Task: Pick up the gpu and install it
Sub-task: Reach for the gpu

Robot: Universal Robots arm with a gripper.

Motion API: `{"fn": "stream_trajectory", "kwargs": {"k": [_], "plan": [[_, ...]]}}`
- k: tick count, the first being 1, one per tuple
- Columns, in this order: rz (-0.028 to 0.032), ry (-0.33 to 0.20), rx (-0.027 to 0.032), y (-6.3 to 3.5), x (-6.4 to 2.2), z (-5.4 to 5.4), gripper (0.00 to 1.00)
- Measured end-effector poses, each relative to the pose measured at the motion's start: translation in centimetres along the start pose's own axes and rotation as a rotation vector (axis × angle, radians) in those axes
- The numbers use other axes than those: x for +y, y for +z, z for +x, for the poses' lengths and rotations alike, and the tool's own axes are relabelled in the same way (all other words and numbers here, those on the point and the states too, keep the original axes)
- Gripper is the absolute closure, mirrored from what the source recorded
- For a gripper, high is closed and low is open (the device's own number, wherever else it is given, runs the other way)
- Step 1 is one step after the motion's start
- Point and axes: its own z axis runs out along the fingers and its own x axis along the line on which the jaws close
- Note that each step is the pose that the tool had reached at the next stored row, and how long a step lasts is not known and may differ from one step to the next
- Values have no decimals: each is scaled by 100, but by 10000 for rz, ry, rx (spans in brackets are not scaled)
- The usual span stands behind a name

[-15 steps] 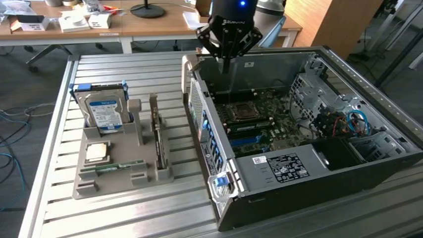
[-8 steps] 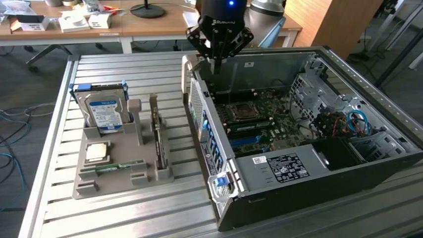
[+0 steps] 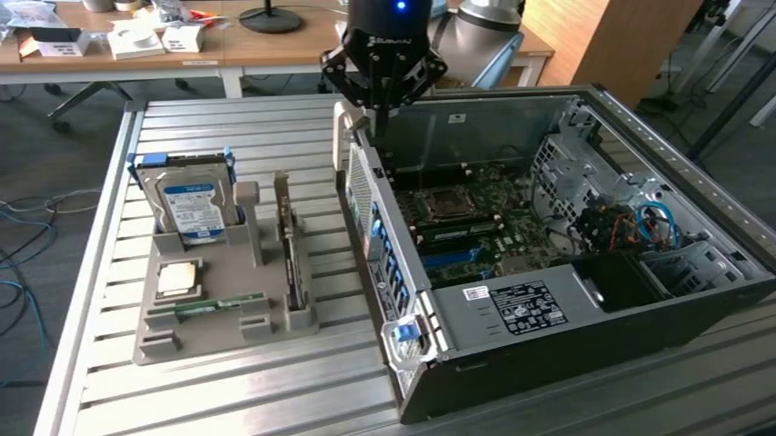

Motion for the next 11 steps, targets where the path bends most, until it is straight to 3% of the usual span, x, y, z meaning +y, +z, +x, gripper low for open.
{"fn": "stream_trajectory", "kwargs": {"k": [11], "plan": [[0, 1, 0, -5, -19, 252, 89]]}}
